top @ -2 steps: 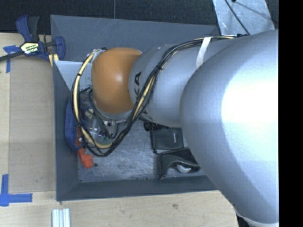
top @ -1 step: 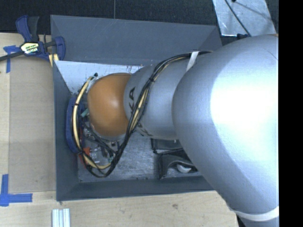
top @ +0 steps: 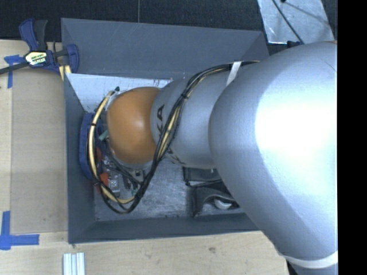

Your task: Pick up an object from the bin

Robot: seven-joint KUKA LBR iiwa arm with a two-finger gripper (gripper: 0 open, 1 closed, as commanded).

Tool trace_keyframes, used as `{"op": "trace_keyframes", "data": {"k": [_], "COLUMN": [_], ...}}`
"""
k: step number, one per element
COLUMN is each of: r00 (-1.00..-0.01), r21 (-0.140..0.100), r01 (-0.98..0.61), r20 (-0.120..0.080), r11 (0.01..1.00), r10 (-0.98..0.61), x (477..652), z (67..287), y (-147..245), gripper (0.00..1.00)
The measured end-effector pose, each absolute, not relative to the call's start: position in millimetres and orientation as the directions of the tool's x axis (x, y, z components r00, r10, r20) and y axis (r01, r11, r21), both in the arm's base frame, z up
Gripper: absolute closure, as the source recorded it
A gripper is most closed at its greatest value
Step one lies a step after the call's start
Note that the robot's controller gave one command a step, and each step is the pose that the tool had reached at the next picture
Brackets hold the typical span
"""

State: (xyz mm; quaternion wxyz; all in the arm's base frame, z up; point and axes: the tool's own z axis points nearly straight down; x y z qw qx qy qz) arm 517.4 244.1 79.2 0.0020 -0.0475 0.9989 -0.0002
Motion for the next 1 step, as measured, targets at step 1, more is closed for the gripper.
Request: {"op": "trace_keyframes", "data": {"k": [1], "r00": [-1.000], "r21": [0.004], "r01": [-0.008], "r20": [-0.010], "r11": [1.000], "r10": [-0.008], "x": [526.3], "z": [173.9], "y": [241.6], "gripper": [1.00]}}
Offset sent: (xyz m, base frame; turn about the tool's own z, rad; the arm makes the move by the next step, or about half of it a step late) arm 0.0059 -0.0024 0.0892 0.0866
